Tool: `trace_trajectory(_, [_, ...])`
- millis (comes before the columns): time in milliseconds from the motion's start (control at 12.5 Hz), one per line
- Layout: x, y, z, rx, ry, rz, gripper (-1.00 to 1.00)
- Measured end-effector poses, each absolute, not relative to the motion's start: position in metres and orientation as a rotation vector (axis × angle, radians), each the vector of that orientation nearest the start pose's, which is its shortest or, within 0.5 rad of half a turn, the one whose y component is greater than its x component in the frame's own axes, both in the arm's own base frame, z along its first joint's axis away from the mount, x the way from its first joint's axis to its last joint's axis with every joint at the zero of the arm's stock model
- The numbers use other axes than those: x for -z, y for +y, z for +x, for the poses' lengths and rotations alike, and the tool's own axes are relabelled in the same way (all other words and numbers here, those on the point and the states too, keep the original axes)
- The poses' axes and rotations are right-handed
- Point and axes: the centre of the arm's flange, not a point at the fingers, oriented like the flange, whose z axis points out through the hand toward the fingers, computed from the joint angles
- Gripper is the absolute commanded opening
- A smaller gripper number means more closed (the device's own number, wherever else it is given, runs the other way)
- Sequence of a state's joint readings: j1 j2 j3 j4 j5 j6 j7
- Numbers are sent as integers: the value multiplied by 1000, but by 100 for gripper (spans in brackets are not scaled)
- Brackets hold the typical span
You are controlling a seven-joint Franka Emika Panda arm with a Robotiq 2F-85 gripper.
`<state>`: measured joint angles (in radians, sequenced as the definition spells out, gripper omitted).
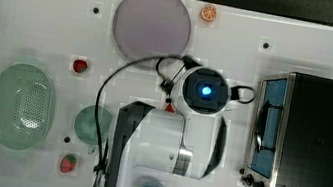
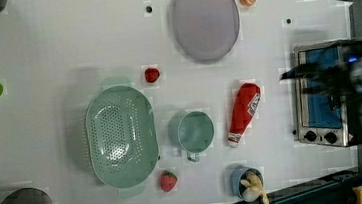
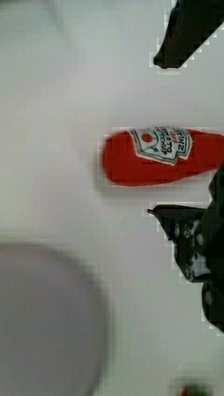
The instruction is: Pick ketchup from plate and place it on table.
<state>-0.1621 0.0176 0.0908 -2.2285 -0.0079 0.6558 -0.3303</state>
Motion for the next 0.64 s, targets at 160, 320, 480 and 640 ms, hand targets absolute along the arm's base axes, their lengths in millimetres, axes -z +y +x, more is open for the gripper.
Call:
trace_trajectory(160, [-466, -42, 531, 118, 998, -2976, 100])
trace_trajectory(320, [-552, -42, 520, 208, 1154, -2895, 100])
trace_trajectory(480, [-609, -39, 506, 205, 1227, -2867, 100])
trace_trajectory(640, [-635, -32, 493, 127, 1259, -2871, 100])
